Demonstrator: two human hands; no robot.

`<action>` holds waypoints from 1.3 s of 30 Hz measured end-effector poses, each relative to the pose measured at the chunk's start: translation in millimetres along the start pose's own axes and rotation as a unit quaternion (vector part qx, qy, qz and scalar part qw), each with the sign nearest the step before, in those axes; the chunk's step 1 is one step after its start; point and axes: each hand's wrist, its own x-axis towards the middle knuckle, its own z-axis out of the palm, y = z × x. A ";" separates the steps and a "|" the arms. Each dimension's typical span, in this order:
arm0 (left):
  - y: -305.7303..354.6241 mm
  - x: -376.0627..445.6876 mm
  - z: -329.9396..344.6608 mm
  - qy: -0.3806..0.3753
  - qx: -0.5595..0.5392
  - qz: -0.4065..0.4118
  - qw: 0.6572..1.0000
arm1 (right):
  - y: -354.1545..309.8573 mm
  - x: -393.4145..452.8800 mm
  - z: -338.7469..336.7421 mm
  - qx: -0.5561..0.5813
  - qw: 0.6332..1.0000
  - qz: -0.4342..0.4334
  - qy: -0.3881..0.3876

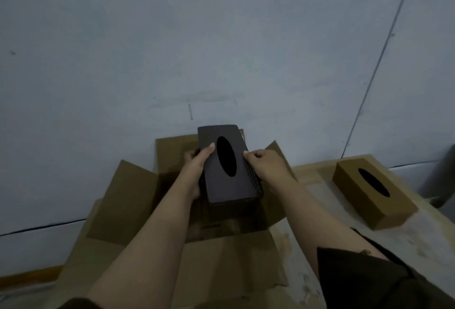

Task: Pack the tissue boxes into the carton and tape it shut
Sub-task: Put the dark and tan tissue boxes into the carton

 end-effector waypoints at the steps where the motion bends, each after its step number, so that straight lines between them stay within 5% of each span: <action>1: -8.4 1.6 -4.6 0.005 0.002 -0.002 1.000 | 6.7 -0.6 4.9 -0.037 0.999 0.004 -0.002; 9: -60.6 27.8 -27.8 -0.005 -0.027 -0.072 0.997 | 79.3 8.6 29.8 -0.267 0.964 0.002 -0.004; 16: -90.4 52.9 -21.6 -0.001 0.026 -0.114 0.993 | 102.3 20.4 31.3 -0.162 0.986 0.012 -0.021; 27: -139.0 75.6 -6.7 0.021 0.016 -0.147 0.989 | 110.4 25.6 32.2 -0.148 0.989 0.001 -0.007; 32: -153.3 76.9 2.1 -0.005 0.154 -0.151 0.977 | 112.5 24.0 33.1 -0.141 0.990 0.002 -0.006; 39: -120.8 49.1 20.7 -0.016 0.379 -0.123 0.917 | 106.4 6.7 27.7 -0.154 0.988 -0.024 -0.006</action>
